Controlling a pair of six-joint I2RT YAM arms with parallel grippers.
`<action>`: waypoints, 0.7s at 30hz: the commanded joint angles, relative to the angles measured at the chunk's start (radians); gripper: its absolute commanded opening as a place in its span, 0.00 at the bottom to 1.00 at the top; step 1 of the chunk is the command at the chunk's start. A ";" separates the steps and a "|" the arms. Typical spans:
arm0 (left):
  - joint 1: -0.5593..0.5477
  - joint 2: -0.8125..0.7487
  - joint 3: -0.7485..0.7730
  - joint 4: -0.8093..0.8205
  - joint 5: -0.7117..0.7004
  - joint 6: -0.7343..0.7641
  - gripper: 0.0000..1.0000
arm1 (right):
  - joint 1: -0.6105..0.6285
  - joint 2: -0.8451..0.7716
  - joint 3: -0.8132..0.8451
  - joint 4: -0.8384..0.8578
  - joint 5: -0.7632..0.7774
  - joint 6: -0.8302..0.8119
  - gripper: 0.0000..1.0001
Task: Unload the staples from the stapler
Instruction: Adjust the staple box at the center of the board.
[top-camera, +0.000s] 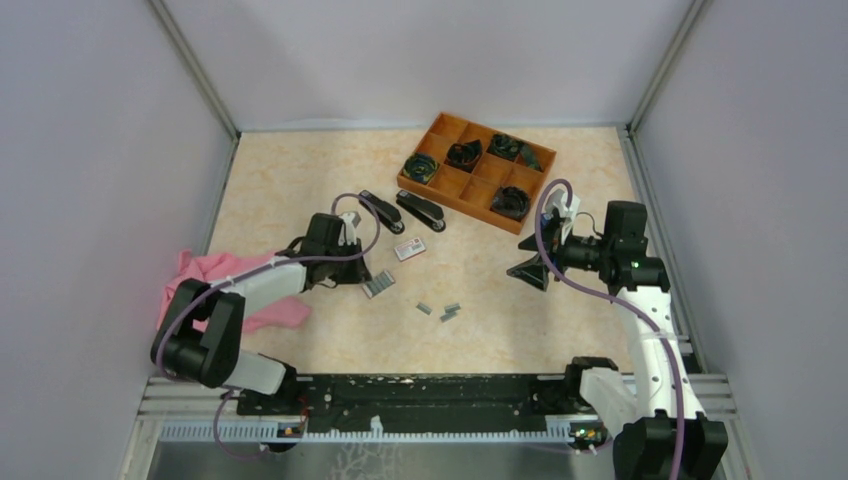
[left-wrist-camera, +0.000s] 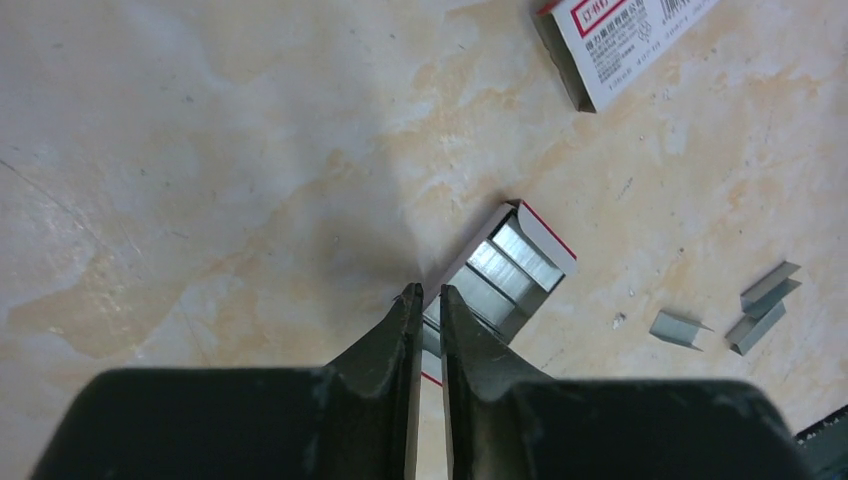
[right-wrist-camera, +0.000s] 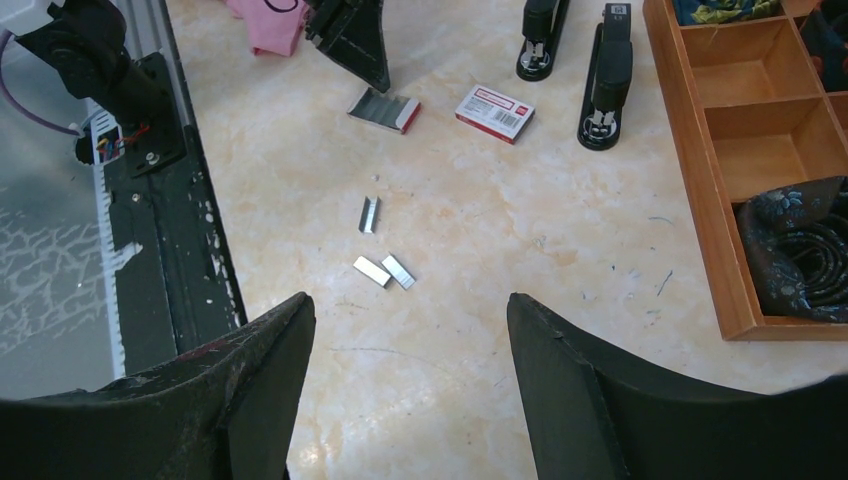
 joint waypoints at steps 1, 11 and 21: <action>-0.011 -0.046 -0.029 0.032 0.068 -0.027 0.18 | 0.006 -0.008 0.035 0.014 -0.032 -0.027 0.71; -0.021 -0.339 -0.112 0.132 0.144 -0.056 0.22 | 0.006 -0.012 0.037 0.008 -0.031 -0.039 0.71; -0.087 -0.561 -0.414 0.584 0.447 -0.234 0.47 | 0.007 -0.030 0.015 0.020 -0.065 -0.062 0.71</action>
